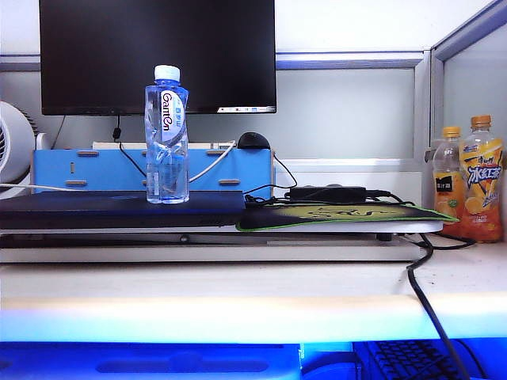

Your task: Pick up the mineral water bottle and place it on the laptop.

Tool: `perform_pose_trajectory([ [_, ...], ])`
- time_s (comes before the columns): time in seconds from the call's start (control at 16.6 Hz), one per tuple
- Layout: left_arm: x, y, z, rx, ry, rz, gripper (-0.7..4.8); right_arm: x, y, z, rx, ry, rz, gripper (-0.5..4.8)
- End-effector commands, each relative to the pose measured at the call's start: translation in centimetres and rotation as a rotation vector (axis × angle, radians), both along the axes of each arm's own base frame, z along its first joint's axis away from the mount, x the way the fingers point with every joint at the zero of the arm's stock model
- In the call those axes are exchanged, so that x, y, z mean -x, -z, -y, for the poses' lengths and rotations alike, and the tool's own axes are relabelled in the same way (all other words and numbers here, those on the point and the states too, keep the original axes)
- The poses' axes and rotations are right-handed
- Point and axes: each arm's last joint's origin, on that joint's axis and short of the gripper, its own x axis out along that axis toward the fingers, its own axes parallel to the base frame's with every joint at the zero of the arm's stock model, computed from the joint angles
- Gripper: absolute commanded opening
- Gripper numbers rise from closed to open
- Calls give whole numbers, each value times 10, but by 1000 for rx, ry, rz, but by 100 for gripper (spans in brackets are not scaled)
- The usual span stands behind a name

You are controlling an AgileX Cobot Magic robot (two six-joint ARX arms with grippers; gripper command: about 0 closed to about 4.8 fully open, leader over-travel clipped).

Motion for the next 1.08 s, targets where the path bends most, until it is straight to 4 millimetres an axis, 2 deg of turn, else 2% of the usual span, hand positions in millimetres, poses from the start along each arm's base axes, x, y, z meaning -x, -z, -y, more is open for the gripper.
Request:
perform_pose_trajectory([
  [0.06, 0, 0, 0, -1, 3, 3, -2, 40, -55, 40, -25, 201, 78, 291],
  [0.12, 0, 0, 0, -1, 3, 3, -2, 59, -73, 55, -30, 266, 105, 251],
  [0.18, 0, 0, 0, -1, 3, 3, -2, 84, -92, 74, -33, 320, 127, 157],
  [0.24, 0, 0, 0, -1, 3, 3, -2, 100, -102, 86, -33, 351, 138, 145],
  [0.3, 0, 0, 0, -1, 3, 3, -2, 119, -113, 101, -38, 387, 137, 109],
  [0.36, 0, 0, 0, -1, 3, 3, -2, 144, -123, 120, -36, 402, 132, 41],
  [0.48, 0, 0, 0, -1, 3, 3, -2, 176, -132, 142, -33, 403, 129, 33],
  [0.54, 0, 0, 0, -1, 3, 3, -2, 195, -137, 154, -37, 402, 133, -2],
  [0.78, 0, 0, 0, -1, 3, 3, -2, 265, -145, 202, -60, 403, 156, -1],
  [0.96, 0, 0, 0, -1, 3, 3, -2, 309, -136, 234, -44, 460, 120, -1],
  [1.08, 0, 0, 0, -1, 3, 3, -2, 322, -120, 245, 42, 511, 23, -1],
])
